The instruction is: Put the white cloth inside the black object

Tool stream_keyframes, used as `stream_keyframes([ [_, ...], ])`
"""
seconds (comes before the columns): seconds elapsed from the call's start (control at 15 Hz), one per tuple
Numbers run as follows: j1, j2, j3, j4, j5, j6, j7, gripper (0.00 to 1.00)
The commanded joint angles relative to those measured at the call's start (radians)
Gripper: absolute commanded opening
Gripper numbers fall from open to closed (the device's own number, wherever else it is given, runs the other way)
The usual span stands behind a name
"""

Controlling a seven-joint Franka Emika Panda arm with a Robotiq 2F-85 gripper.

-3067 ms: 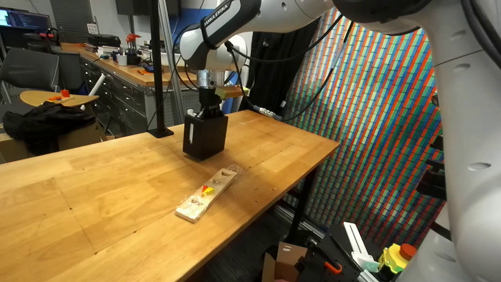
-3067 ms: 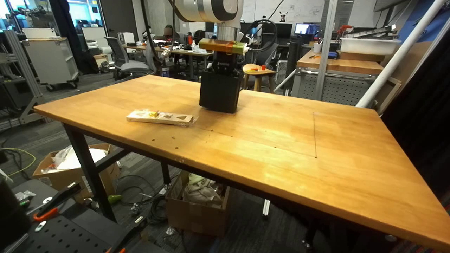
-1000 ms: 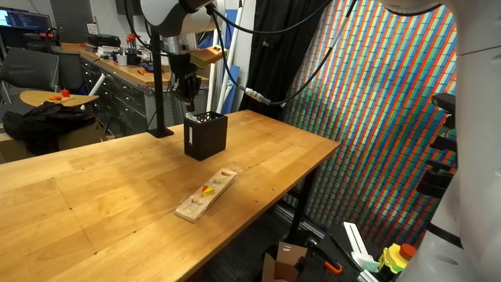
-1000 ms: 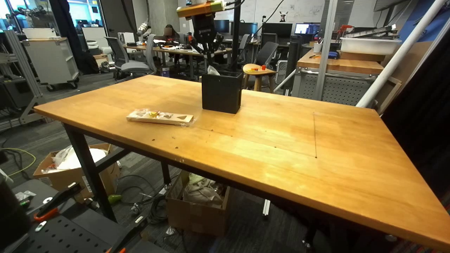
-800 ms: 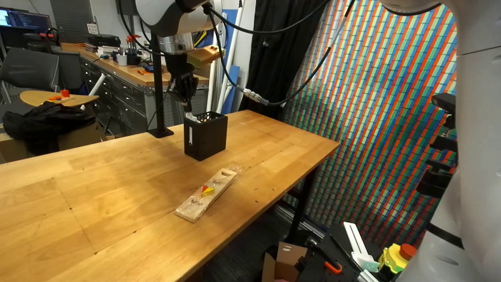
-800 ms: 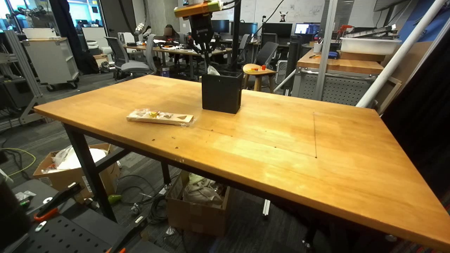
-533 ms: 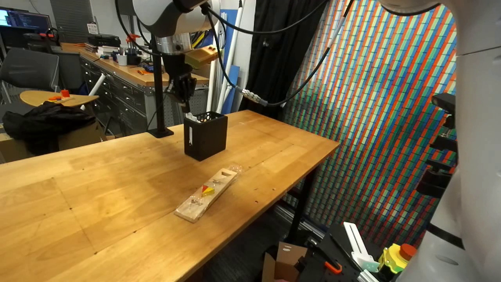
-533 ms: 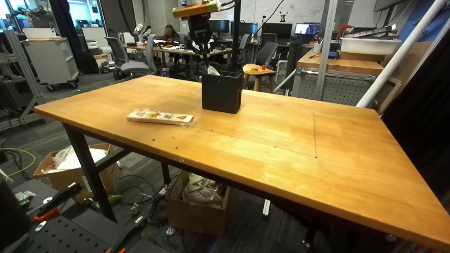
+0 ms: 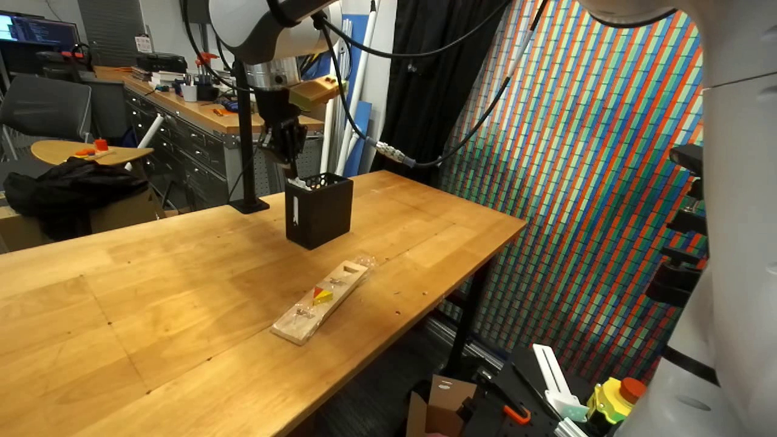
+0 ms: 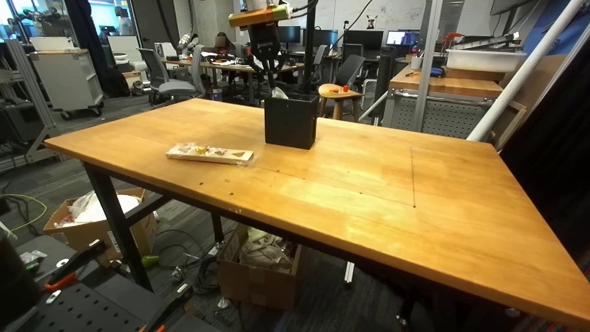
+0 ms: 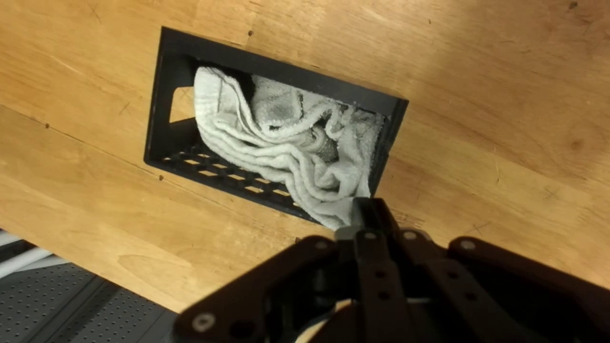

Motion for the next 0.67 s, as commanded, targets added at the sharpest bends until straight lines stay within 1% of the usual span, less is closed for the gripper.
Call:
stream_keyframes([
  [0.0,-0.015,0.016,0.006,0.03,-0.003,-0.006,-0.006,0.0],
  [0.6,-0.06,0.026,0.002,0.031,0.021,-0.003,-0.023,0.0],
])
